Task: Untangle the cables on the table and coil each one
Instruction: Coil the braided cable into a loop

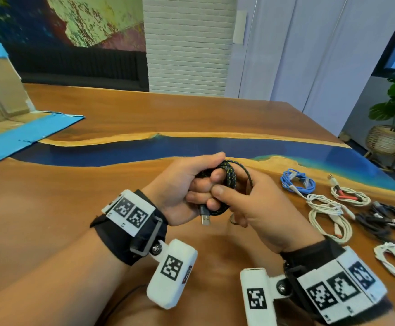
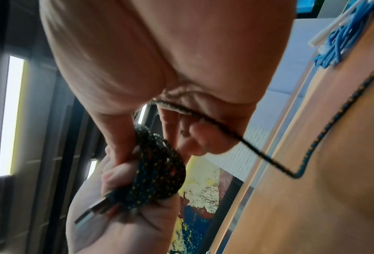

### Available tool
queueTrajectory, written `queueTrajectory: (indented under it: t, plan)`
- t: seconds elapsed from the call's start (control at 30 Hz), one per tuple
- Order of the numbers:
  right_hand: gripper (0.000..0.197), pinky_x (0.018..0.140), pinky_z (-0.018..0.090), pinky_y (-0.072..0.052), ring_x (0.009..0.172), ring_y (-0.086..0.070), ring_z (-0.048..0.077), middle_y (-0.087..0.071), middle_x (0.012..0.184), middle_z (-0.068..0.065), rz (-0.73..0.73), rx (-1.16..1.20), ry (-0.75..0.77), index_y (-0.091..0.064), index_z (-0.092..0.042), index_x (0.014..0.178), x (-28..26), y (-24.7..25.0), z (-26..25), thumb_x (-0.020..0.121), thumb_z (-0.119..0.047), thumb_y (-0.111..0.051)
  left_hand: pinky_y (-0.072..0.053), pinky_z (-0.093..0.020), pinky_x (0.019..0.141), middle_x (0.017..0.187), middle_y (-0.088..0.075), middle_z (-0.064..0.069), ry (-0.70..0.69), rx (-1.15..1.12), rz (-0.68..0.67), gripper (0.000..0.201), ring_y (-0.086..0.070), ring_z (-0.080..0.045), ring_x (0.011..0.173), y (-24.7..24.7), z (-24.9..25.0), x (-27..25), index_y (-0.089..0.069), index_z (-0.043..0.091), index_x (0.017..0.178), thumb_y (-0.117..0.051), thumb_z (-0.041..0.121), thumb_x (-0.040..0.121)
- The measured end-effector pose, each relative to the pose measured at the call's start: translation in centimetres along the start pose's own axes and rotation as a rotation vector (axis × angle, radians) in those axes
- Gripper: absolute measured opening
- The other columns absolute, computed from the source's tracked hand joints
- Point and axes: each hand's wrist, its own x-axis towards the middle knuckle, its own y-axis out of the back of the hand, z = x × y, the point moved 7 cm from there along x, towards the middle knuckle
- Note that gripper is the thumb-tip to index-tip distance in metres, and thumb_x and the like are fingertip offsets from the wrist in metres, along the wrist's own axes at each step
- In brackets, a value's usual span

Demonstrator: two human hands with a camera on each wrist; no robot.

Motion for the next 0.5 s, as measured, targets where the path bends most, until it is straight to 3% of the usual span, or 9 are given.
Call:
queueTrajectory:
  t: [0.1, 0.2, 0.3, 0.33, 0.43, 0.5]
  plan:
    - [0.011, 0.046, 0.006, -0.040, 0.048, -0.056, -0.004, -0.063, 0.072, -0.010, 0.032, 0.003, -0.009, -0.062, -0.012, 0.101, 0.0, -0.1, 0.2, 0.097, -0.001, -0.063, -0.042, -0.022, 0.050, 0.041, -0.021, 0.009, -0.004, 0.061, 0.048, 0.039, -0.019, -0.007, 0.035, 0.3, 0.1, 0.2, -0.051, 0.014, 0.063, -0.059, 0.040, 0.090]
    - [0.012, 0.044, 0.006, -0.039, 0.046, -0.054, -0.005, -0.064, 0.067, -0.012, 0.093, -0.003, -0.011, -0.063, -0.013, 0.102, 0.3, 0.4, 0.5, 0.101, -0.004, -0.057, -0.039, -0.025, 0.057, 0.051, -0.030, 0.004, -0.150, 0.285, 0.174, 0.039, -0.032, -0.012, 0.045, 1.1, 1.0, 0.7, -0.056, 0.011, 0.072, -0.053, 0.035, 0.103]
    - [0.013, 0.045, 0.006, -0.039, 0.047, -0.055, -0.005, -0.065, 0.062, -0.013, 0.119, -0.047, -0.017, -0.066, -0.014, 0.103, 0.4, 0.7, 0.4, 0.102, -0.005, -0.056, -0.037, -0.027, 0.060, 0.061, -0.043, -0.004, -0.245, 0.501, 0.260, 0.052, -0.039, -0.014, 0.056, 1.3, 1.1, 1.0, -0.063, -0.008, 0.089, -0.047, 0.037, 0.107]
    - [0.013, 0.045, 0.006, -0.039, 0.047, -0.055, -0.005, -0.066, 0.065, -0.012, 0.127, -0.050, -0.023, -0.067, -0.013, 0.106, 0.4, 0.8, 0.4, 0.100, -0.004, -0.058, -0.036, -0.028, 0.060, 0.064, -0.041, -0.006, -0.256, 0.510, 0.279, 0.052, -0.037, -0.015, 0.056, 1.5, 1.0, 1.1, -0.062, -0.008, 0.088, -0.046, 0.038, 0.108]
    - [0.027, 0.047, 0.009, -0.039, 0.052, -0.055, -0.002, -0.069, 0.090, 0.000, 0.251, 0.002, -0.012, -0.069, -0.022, 0.118, 0.4, 2.4, 0.8, 0.094, -0.010, -0.070, -0.037, -0.030, 0.062, 0.058, -0.028, 0.004, -0.251, 0.392, 0.313, 0.043, -0.025, -0.015, 0.052, 2.0, 1.4, 0.9, -0.054, 0.013, 0.073, -0.044, 0.035, 0.109]
    - [0.021, 0.049, 0.018, -0.036, 0.055, -0.047, 0.002, -0.066, 0.089, 0.004, 0.360, 0.011, 0.027, -0.075, -0.026, 0.109, 0.4, 3.8, 0.7, 0.094, -0.012, -0.071, -0.040, -0.031, 0.063, 0.055, -0.025, 0.007, -0.235, 0.313, 0.309, 0.039, -0.023, -0.014, 0.048, 2.4, 1.7, 0.7, -0.046, 0.015, 0.076, -0.044, 0.035, 0.109]
